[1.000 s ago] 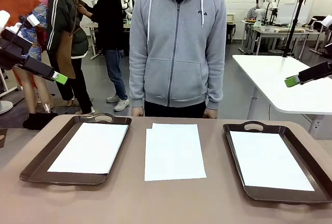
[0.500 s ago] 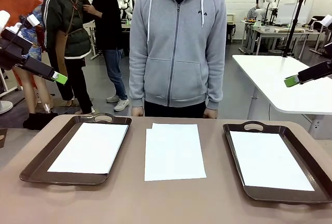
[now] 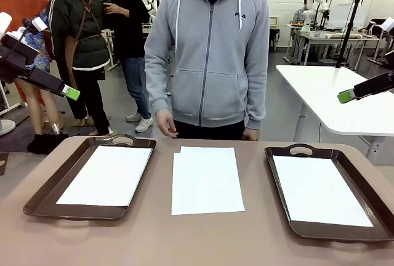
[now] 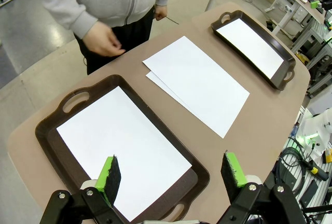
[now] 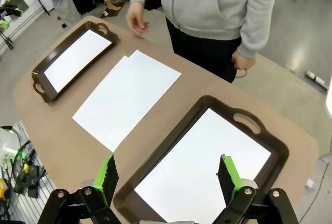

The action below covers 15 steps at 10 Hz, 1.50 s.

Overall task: Sort the A4 documents.
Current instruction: Receive the A4 Paper.

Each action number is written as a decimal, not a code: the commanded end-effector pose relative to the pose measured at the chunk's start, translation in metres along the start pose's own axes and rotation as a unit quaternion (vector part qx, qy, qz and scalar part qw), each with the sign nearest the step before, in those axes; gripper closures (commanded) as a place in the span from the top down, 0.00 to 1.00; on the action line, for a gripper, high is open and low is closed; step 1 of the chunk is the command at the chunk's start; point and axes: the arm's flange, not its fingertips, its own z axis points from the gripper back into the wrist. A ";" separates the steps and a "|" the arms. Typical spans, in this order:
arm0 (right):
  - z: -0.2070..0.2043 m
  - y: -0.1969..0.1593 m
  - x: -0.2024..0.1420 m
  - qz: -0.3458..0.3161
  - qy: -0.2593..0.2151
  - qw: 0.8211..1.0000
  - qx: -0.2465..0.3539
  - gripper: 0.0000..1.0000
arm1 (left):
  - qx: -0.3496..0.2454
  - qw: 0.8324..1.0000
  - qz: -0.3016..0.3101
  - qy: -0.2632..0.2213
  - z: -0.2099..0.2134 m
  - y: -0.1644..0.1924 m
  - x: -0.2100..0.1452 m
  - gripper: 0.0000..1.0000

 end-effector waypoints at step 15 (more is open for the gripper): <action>0.000 0.000 0.001 0.006 -0.001 1.000 -0.003 1.00 | 0.002 1.000 -0.001 0.002 0.000 -0.001 0.000 1.00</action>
